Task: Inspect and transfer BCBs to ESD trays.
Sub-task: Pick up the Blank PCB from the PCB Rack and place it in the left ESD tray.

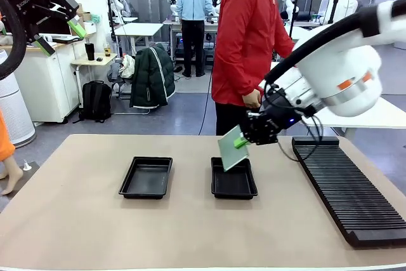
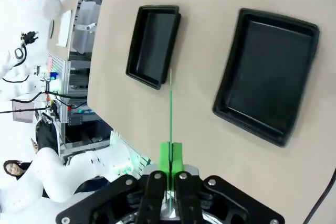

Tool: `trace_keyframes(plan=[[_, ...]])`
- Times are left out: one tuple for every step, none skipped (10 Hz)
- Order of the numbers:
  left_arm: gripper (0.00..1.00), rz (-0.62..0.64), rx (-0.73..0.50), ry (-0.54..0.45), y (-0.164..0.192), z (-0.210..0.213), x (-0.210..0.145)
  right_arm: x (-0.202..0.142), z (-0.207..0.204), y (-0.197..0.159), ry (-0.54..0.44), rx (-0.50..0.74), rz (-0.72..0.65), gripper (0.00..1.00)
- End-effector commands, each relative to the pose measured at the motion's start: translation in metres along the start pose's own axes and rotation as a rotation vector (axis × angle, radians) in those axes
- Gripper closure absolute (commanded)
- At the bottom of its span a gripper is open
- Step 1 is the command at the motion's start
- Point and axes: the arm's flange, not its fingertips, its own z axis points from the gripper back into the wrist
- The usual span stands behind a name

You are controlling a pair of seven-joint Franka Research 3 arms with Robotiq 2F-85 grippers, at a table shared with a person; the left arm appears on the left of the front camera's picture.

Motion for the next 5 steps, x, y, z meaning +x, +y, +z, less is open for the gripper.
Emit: trace_keyframes(plan=[[0.0, 0.002, -0.002, -0.001, 0.001, 0.001, 0.0, 0.011, -0.036, 0.003, -0.032, 0.071, -0.005, 0.98], [0.0, 0.002, -0.002, -0.001, 0.001, 0.001, 0.0, 0.015, -0.053, 0.006, -0.021, 0.11, -0.039, 0.98], [0.0, 0.002, -0.002, -0.001, 0.001, 0.001, 0.0, 0.018, -0.071, 0.01, -0.003, 0.135, -0.053, 0.98], [0.0, 0.002, -0.002, -0.001, 0.001, 0.001, 0.0, 0.02, -0.092, 0.016, -0.013, 0.165, -0.065, 0.98], [0.0, 0.002, -0.002, -0.001, 0.001, 0.001, 0.0, 0.022, -0.11, 0.02, -0.023, 0.19, -0.088, 0.98]])
